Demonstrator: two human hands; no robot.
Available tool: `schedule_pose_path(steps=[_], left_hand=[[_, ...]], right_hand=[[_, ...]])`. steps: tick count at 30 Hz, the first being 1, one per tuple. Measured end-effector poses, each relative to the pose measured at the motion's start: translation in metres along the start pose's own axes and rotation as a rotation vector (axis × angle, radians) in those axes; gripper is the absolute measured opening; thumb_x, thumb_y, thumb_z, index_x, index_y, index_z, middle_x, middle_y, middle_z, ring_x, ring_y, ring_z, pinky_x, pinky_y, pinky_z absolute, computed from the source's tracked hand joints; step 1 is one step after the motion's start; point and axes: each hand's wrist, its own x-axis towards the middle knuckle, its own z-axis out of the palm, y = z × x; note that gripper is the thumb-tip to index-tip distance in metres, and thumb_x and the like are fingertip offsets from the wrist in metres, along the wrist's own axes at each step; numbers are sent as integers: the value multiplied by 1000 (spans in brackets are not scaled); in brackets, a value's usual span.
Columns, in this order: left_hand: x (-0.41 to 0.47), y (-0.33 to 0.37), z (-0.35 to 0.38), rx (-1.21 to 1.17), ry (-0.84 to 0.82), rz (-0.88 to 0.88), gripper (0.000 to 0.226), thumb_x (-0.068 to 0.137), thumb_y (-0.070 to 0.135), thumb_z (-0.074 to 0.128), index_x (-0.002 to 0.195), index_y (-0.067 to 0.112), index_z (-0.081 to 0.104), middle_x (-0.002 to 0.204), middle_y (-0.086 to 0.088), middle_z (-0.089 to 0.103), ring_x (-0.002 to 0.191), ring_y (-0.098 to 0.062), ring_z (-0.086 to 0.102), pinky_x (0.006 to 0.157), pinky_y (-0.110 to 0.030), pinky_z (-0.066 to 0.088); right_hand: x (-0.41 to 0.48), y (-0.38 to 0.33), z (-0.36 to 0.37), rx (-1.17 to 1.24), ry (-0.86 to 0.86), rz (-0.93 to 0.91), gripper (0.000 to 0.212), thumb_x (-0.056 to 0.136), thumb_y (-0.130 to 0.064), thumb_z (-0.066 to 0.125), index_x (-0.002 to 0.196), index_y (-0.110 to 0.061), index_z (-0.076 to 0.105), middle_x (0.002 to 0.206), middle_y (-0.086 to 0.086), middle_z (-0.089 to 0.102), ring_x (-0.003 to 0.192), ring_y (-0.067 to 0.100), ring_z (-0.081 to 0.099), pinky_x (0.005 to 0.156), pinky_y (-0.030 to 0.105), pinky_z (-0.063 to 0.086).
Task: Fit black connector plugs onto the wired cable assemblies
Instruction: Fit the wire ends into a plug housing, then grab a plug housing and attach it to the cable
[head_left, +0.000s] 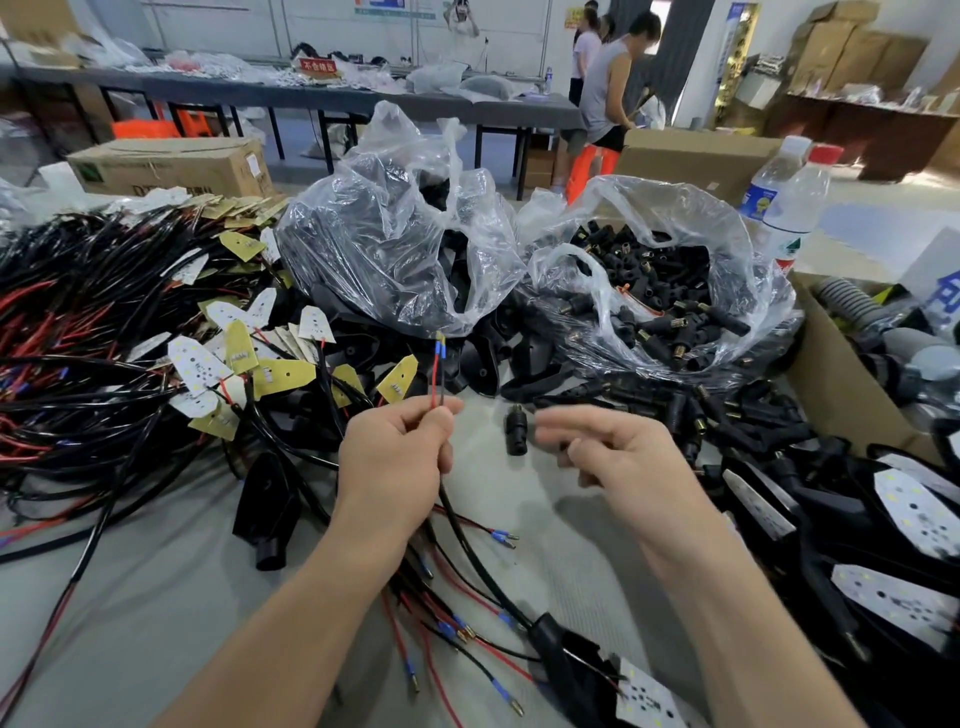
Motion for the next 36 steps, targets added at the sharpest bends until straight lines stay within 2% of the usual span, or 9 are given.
schedule_pose_path(steps=[3,6,8,11,13,19,22,28,36], left_hand=[[-2,-6,1,284,-40,94,21,97,24,61,87,29,79,50,3,61,45,-12,47,48,-25,44],[-5,-7,1,479,-20,184,22,95,29,60,78,22,72,58,3,66,51,-19,56,56,-35,52],[-8,-5,2,458,5,175,18,95,27,60,78,32,66,57,12,67,52,-15,60,52,-27,49],[-13,-2,5,472,16,180,13,96,26,60,94,39,61,60,20,68,55,-6,62,50,-18,45],[-15,-3,6,498,35,180,12,97,29,59,98,40,57,60,12,68,59,-5,62,53,-18,43],[-18,1,6,518,40,188,15,96,27,59,92,37,50,61,10,69,61,-7,63,60,-26,51],[-22,5,6,516,71,269,18,92,25,68,82,34,56,65,16,68,64,-5,63,61,-20,48],[-26,7,3,640,164,489,17,73,19,90,79,28,77,79,19,62,80,-8,56,73,-22,43],[-23,-3,7,570,39,616,31,78,3,83,92,31,82,78,20,69,81,-7,57,78,-15,43]], right_hand=[[7,2,19,-403,25,-187,63,93,6,50,139,-36,60,134,-19,61,108,-12,57,100,16,42],[8,15,39,-811,-158,-212,58,94,-9,49,148,-30,51,166,-2,29,149,15,31,121,28,25],[8,21,41,-781,-77,-237,42,92,-14,56,132,-25,66,156,-3,45,140,17,42,115,23,30],[3,18,36,-648,95,-192,4,84,-27,73,81,-29,74,97,-14,72,92,10,64,81,18,42],[2,18,33,-670,135,-103,19,76,-35,79,64,-31,64,66,-13,66,68,8,61,66,25,46],[-1,18,34,-652,108,-108,41,81,-5,62,102,-36,47,87,-13,63,80,12,57,68,29,42],[-2,19,33,-433,115,-59,51,91,-2,59,116,-46,58,92,-15,65,81,-2,57,67,9,39],[-6,6,19,423,54,73,37,95,15,52,109,-15,70,82,12,63,75,24,64,60,24,56],[-3,4,14,712,170,124,21,94,10,58,102,-8,66,76,13,70,64,21,69,57,24,58]])
